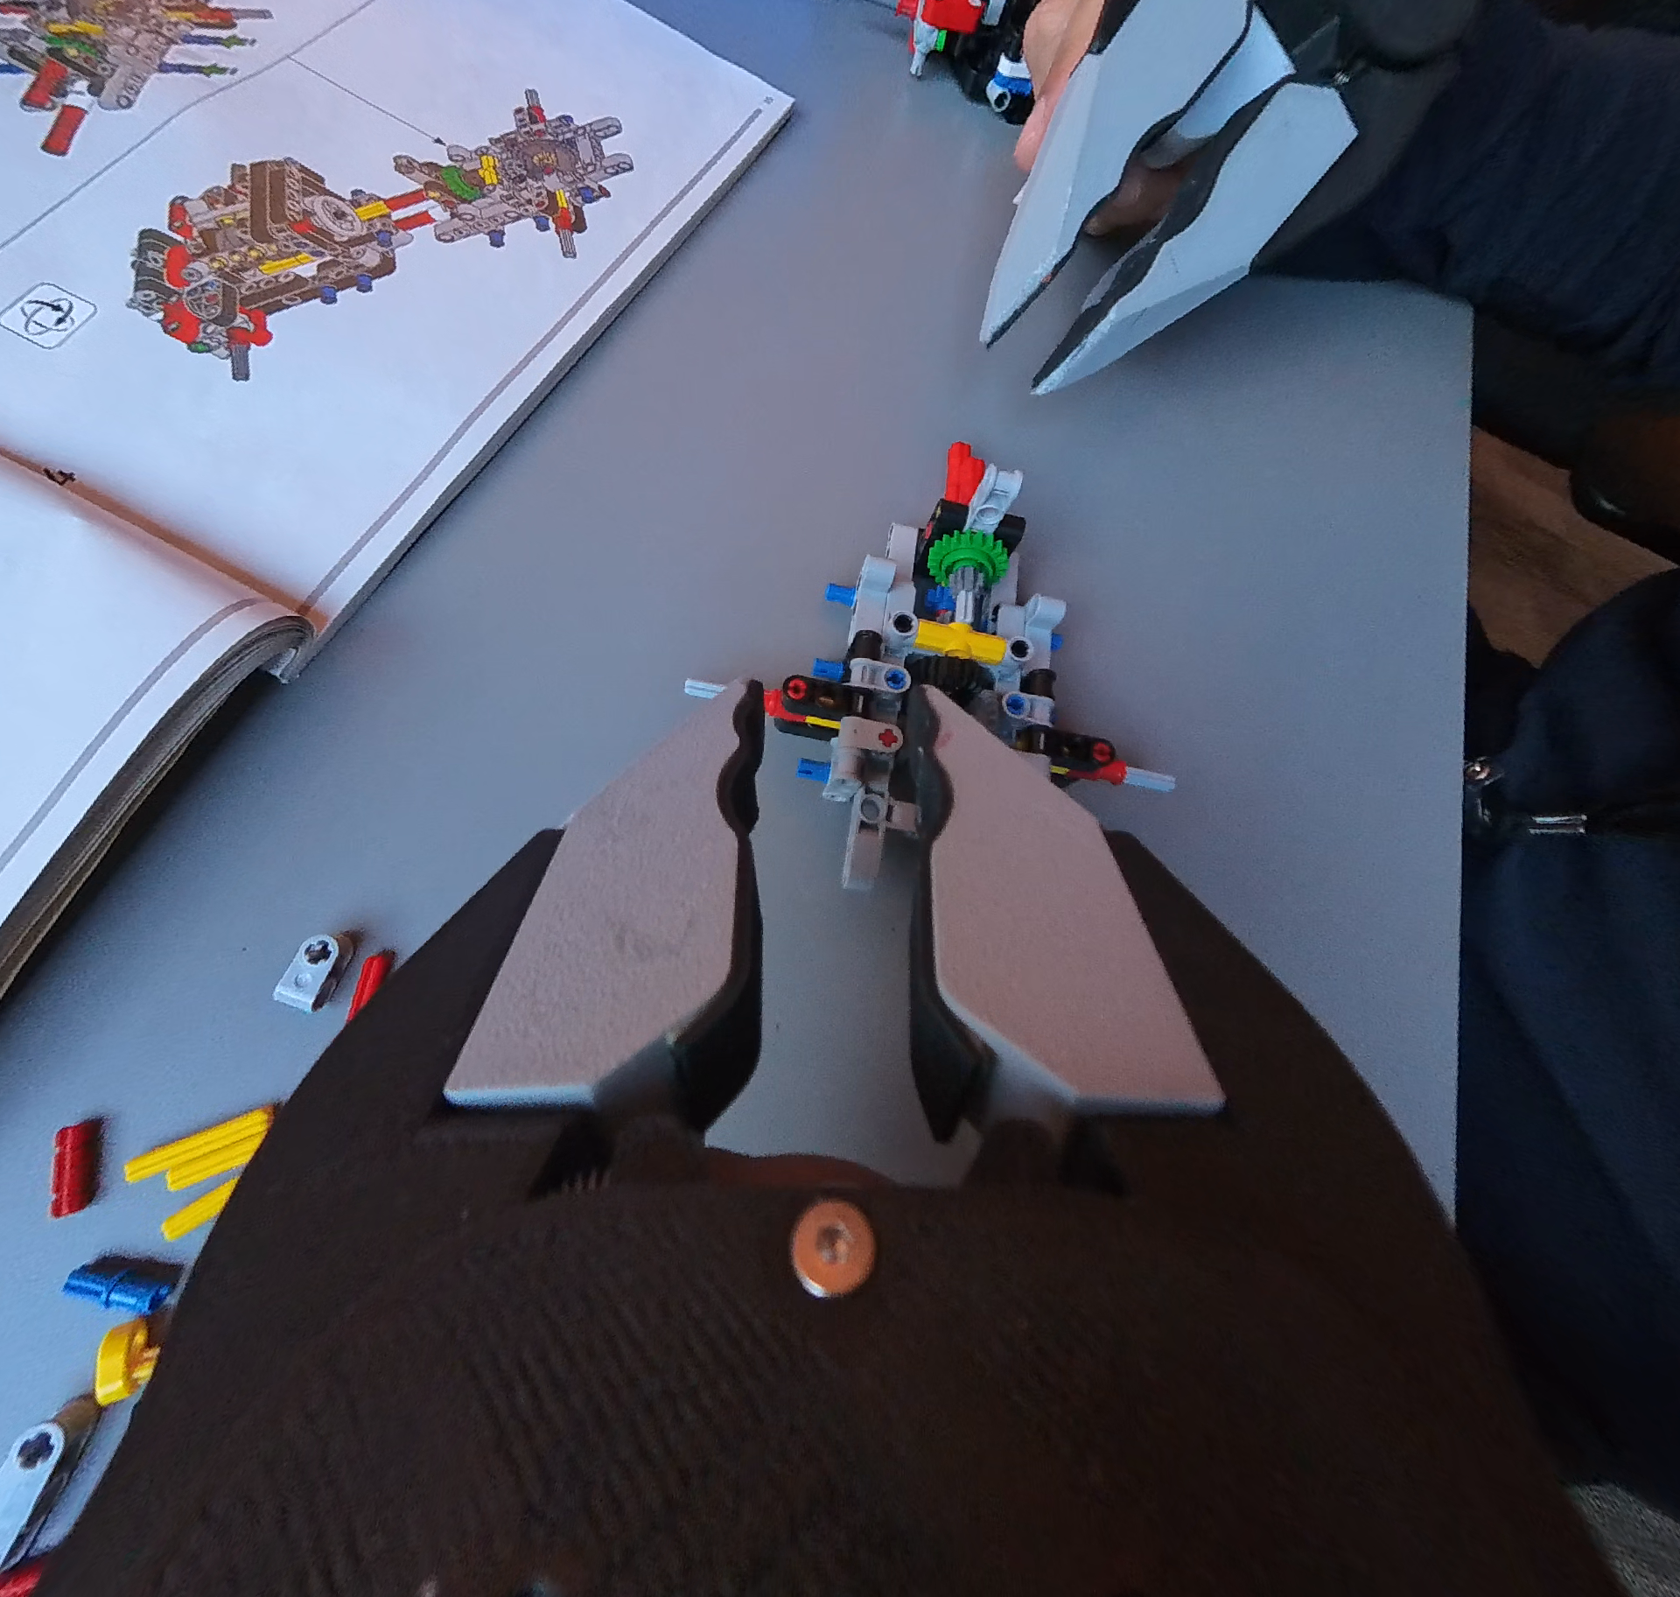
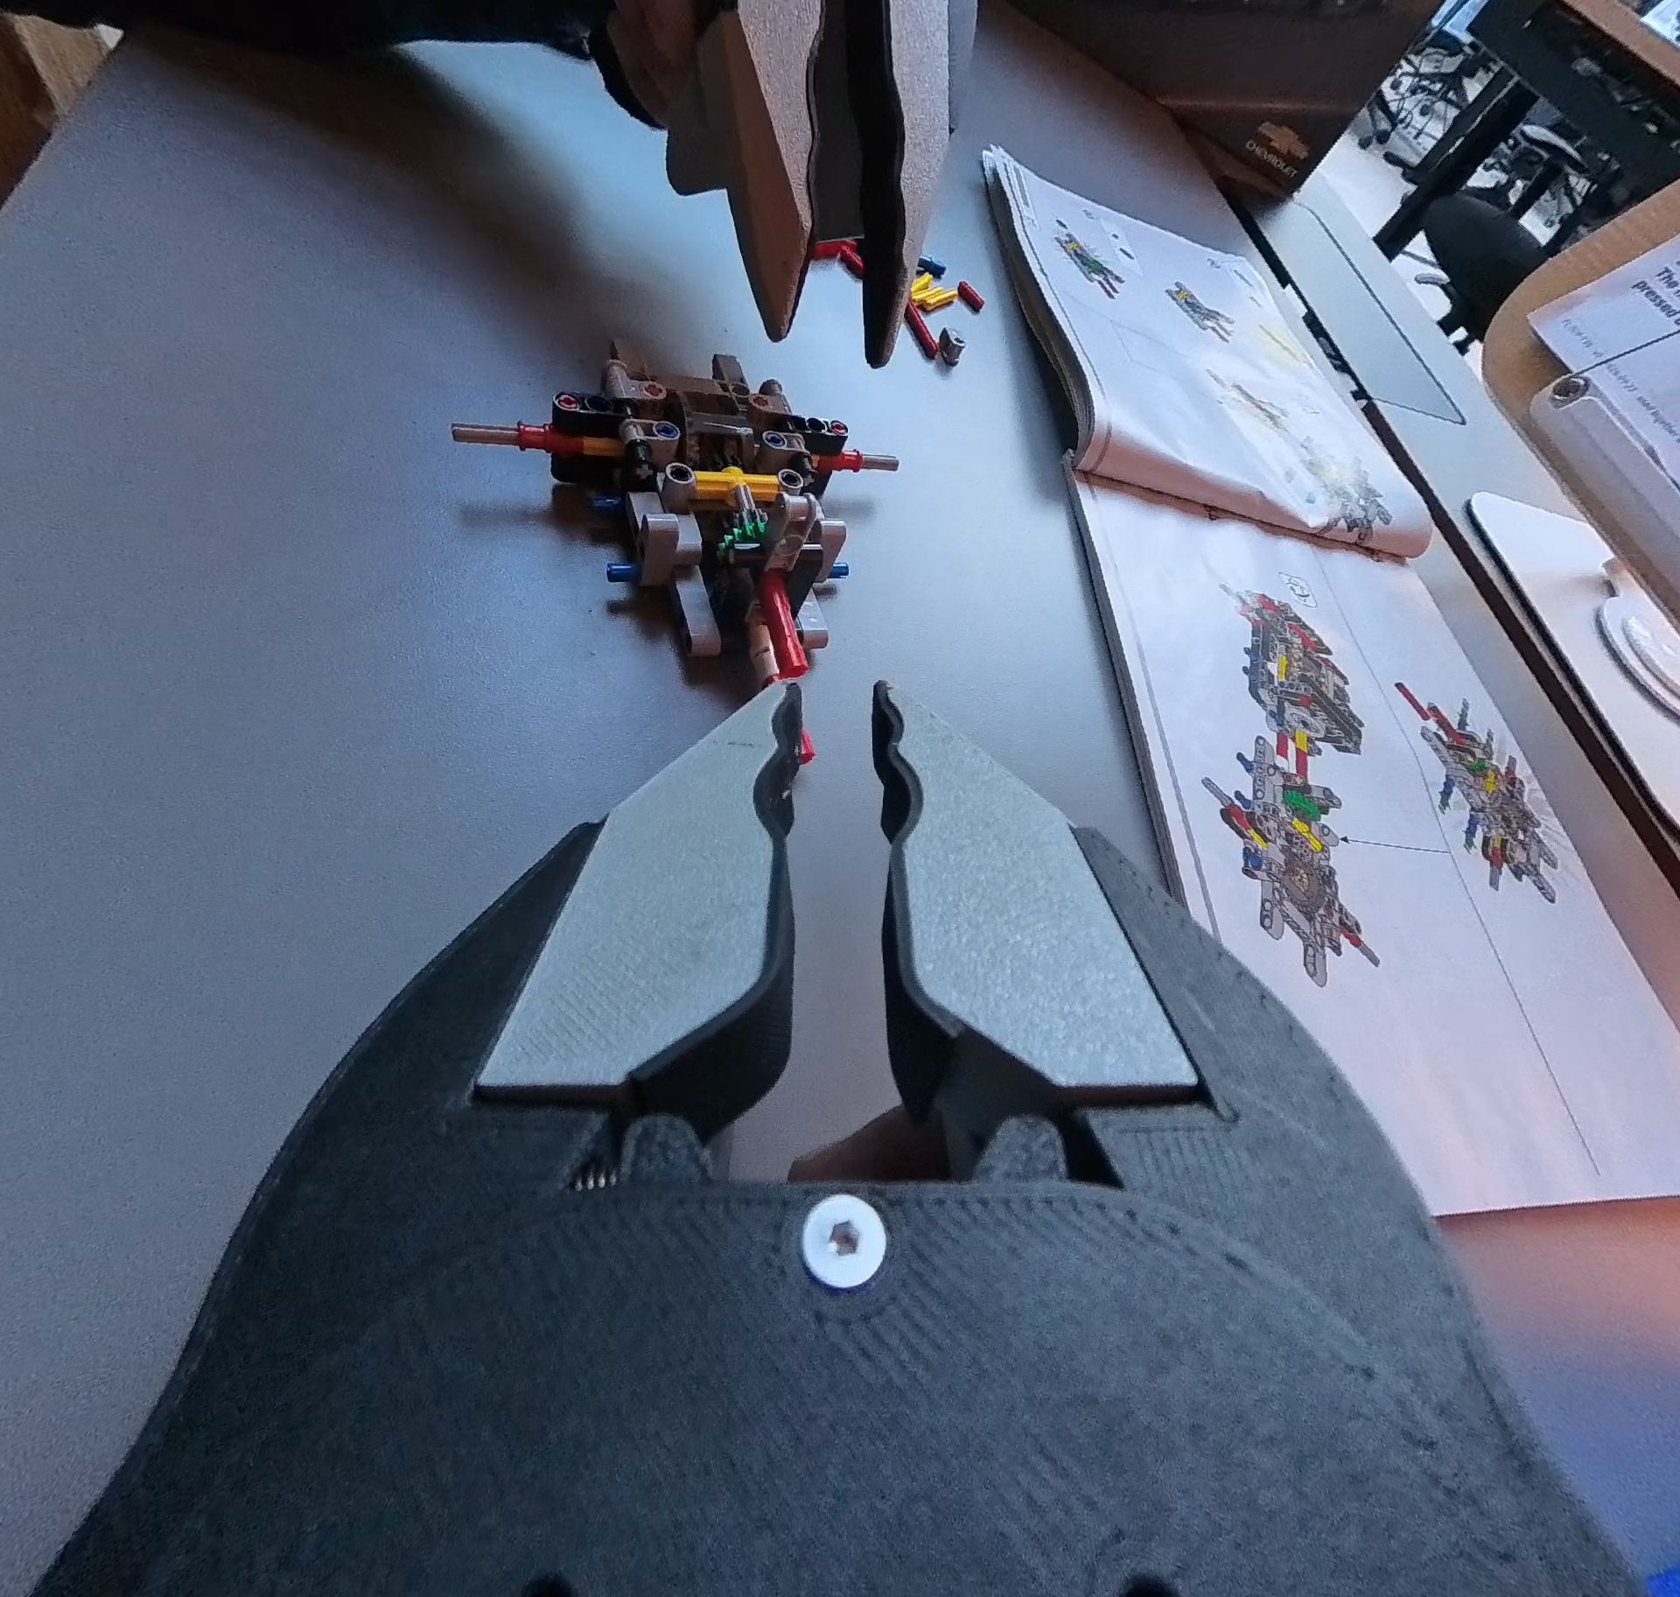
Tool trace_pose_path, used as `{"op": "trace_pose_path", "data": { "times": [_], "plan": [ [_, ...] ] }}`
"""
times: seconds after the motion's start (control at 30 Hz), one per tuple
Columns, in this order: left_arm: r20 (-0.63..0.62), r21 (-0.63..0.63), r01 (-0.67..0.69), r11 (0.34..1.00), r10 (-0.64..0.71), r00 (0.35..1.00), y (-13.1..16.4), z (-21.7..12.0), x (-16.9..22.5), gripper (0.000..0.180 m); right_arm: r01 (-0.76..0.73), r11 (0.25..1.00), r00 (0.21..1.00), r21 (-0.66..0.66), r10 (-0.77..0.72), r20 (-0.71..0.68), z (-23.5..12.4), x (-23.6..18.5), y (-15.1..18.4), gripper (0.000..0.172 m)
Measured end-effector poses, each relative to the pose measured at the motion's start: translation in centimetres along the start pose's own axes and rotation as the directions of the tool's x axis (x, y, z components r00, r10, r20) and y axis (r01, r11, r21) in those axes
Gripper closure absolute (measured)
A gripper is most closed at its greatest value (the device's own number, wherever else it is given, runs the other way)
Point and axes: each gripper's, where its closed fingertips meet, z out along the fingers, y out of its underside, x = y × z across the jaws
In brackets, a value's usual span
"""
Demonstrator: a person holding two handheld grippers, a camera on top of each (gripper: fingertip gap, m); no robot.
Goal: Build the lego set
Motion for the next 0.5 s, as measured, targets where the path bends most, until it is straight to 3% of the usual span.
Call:
{"op": "trace_pose_path", "data": {
  "times": [0.5],
  "plan": [
    [-0.001,-0.009,-0.006,1.0,0.006,1.0,0.48,-0.18,0.09,0.151,-0.027,1.0,1.0,0.011,0.027,0.006,-0.11,0.24,-0.09,0.161]
  ]
}}
